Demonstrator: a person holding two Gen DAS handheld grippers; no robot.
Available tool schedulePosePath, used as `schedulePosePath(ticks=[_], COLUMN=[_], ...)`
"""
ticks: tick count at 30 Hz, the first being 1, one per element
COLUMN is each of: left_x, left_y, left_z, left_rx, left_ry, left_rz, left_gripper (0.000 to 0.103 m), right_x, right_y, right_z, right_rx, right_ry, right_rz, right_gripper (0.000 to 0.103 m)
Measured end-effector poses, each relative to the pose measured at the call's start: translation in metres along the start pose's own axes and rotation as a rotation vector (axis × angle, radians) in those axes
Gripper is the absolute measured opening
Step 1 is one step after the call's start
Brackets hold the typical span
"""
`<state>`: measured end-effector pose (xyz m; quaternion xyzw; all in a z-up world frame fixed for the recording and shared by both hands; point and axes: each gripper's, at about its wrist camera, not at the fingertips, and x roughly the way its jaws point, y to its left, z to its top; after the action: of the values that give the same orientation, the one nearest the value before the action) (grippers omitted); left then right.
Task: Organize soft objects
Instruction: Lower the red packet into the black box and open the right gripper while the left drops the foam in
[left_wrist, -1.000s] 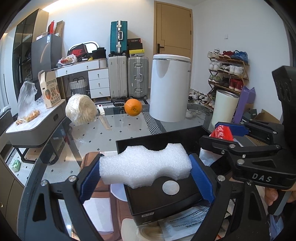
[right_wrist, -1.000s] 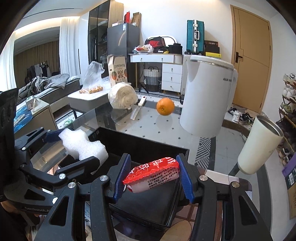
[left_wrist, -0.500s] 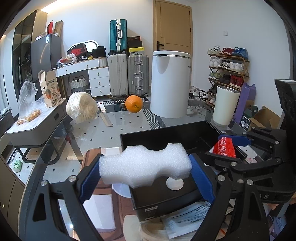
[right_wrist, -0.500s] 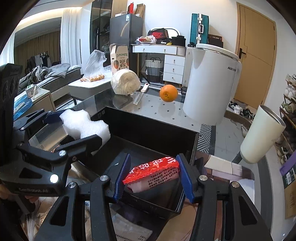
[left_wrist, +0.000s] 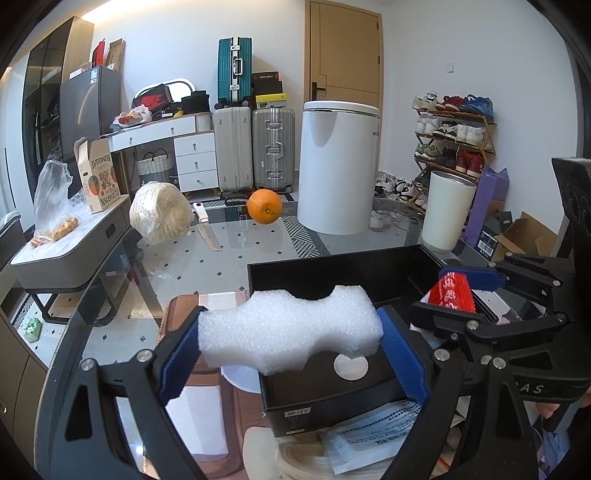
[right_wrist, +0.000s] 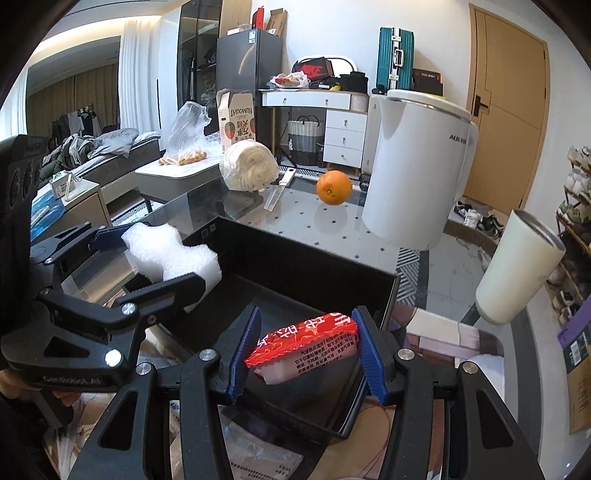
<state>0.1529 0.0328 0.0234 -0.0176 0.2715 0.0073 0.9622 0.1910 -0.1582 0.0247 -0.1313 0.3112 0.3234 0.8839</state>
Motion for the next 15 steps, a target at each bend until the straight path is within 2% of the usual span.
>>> schedulePosePath(ticks=[3, 15], left_x=[0.0, -0.005], left_y=[0.0, -0.004], left_z=[0.0, 0.001], left_rx=[-0.006, -0.01], left_ry=[0.0, -0.008], left_rz=[-0.004, -0.022], left_gripper=[0.09, 0.092], right_x=[0.001, -0.022], right_y=[0.0, -0.009], right_z=[0.003, 0.001], right_rx=[-0.02, -0.052], right_ry=[-0.014, -0.028], right_rz=[-0.011, -0.076], right_gripper=[0.054, 0.084])
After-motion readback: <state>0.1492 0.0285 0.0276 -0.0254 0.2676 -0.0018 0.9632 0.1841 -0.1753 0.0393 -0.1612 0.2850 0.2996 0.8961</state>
